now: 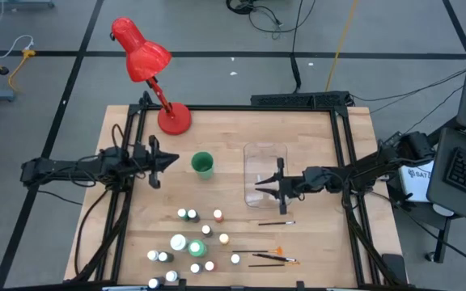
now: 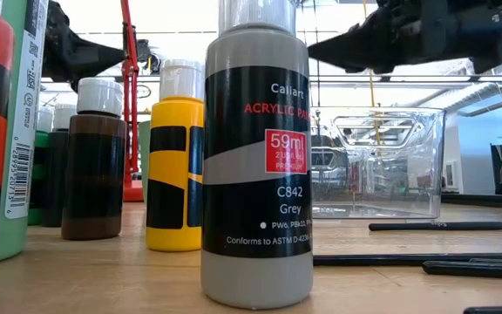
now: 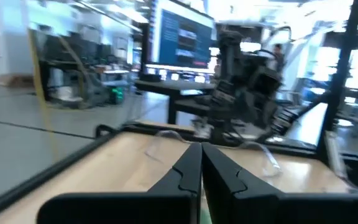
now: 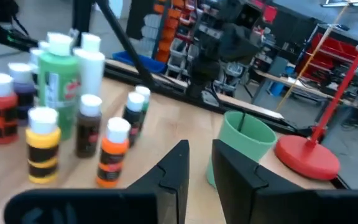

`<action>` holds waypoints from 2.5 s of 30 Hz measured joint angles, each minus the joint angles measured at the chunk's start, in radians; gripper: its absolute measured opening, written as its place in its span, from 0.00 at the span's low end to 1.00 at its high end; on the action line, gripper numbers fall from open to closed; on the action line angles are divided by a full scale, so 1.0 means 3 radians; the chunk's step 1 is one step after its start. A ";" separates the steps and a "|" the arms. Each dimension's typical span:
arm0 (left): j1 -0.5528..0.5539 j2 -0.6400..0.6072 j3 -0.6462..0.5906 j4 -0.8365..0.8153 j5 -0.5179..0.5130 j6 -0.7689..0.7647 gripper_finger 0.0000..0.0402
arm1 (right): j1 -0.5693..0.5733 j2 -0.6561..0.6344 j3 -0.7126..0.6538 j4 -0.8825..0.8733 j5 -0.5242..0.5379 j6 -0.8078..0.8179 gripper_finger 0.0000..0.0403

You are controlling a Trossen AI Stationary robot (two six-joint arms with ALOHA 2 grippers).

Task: Pick & Place Paint Supplies
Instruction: Put the gold paintbrush into the green cup

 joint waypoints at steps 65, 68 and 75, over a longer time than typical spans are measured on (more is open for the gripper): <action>0.0004 0.0000 0.0000 0.0014 -0.0010 0.0513 0.05 | 0.1787 0.1639 0.1989 -0.4017 0.0246 0.2737 0.41; 0.0004 -0.0001 0.0000 0.0021 -0.0010 0.0603 0.05 | 0.1787 0.1642 0.1989 -0.4033 0.0247 0.2725 0.37; 0.0006 0.0000 0.0000 0.0020 -0.0010 0.0603 0.05 | 0.1787 0.1642 0.1988 -0.4031 0.0231 0.2719 0.20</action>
